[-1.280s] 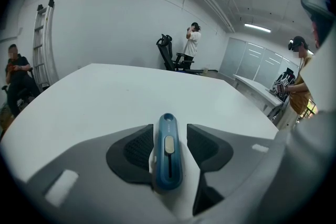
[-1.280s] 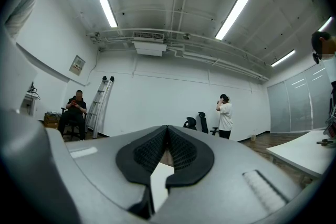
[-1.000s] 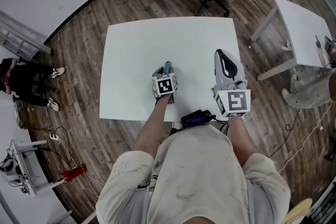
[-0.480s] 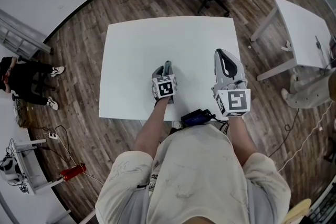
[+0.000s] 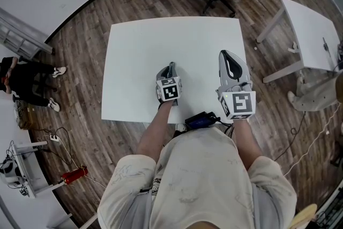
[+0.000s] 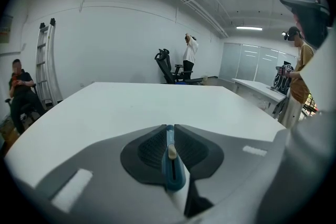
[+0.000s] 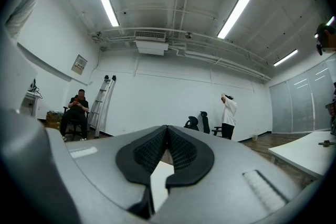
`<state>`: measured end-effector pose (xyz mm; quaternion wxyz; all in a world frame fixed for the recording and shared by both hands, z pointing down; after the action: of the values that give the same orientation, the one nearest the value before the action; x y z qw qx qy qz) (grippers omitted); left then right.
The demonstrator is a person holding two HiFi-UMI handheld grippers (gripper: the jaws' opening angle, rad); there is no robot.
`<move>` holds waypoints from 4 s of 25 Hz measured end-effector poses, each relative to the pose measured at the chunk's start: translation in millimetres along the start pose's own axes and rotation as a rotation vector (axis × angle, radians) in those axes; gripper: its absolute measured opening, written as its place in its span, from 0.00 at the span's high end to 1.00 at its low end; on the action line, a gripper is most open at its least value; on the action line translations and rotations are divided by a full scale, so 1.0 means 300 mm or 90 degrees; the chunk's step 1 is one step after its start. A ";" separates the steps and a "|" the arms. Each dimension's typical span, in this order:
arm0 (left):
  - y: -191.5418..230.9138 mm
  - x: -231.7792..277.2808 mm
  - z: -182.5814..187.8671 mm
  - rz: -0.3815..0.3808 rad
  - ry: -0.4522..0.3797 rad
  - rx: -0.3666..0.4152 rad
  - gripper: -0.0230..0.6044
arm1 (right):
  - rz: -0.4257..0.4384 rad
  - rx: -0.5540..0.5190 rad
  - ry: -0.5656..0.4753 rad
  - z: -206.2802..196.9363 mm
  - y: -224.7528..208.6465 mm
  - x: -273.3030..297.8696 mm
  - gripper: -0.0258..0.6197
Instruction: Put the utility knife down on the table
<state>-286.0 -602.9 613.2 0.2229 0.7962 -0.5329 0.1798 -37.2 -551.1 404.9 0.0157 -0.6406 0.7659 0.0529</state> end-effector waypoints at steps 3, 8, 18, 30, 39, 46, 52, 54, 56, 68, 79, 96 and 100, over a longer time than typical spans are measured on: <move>-0.015 0.020 0.003 0.007 -0.003 0.005 0.89 | 0.001 0.001 0.001 -0.018 -0.023 0.011 0.95; -0.028 0.038 0.006 0.015 -0.011 0.004 0.93 | 0.002 0.002 0.000 -0.051 -0.041 0.021 0.95; -0.046 0.015 0.062 0.009 -0.049 0.033 0.93 | 0.005 0.004 0.000 -0.057 -0.026 0.020 0.95; -0.054 -0.005 0.090 0.015 -0.051 0.050 0.93 | 0.005 0.004 0.001 -0.032 -0.029 0.030 0.95; -0.052 -0.102 0.142 0.011 -0.105 0.067 0.93 | 0.006 0.000 0.000 -0.004 0.020 0.002 0.95; -0.088 -0.147 0.255 0.008 -0.167 0.088 0.93 | 0.004 0.002 0.003 0.008 0.009 0.021 0.95; -0.154 -0.160 0.297 0.000 -0.209 0.107 0.93 | 0.005 0.003 0.003 -0.018 -0.030 0.020 0.95; -0.168 -0.181 0.312 -0.004 -0.225 0.111 0.93 | 0.005 0.004 0.003 -0.020 -0.033 0.015 0.95; -0.176 -0.196 0.329 -0.006 -0.237 0.121 0.93 | 0.004 0.004 0.003 -0.021 -0.031 0.015 0.95; -0.206 -0.271 0.392 -0.025 -0.269 0.133 0.93 | 0.004 0.005 0.005 -0.007 -0.014 0.020 0.95; -0.272 -0.318 0.448 -0.036 -0.312 0.160 0.93 | 0.006 0.005 0.002 -0.037 -0.050 0.018 0.95; -0.283 -0.484 0.510 -0.031 -0.363 0.166 0.93 | 0.006 0.005 -0.004 0.021 -0.031 0.005 0.95; -0.295 -0.484 0.516 -0.033 -0.379 0.189 0.93 | 0.006 0.005 -0.007 0.013 -0.041 0.012 0.95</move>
<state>-249.4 -546.5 393.4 -0.0562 0.8510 -0.5220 0.0094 -25.8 -556.3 399.9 0.0223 -0.6367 0.7689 0.0535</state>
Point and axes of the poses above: the fingertips, and each gripper's own axes: x forward along the fingers, y to its left, z out of its top, the point moved 9 cm from there along -x, backward along the fingers, and after that the axes turned 15 degrees about -z, right-handed, at the moved point
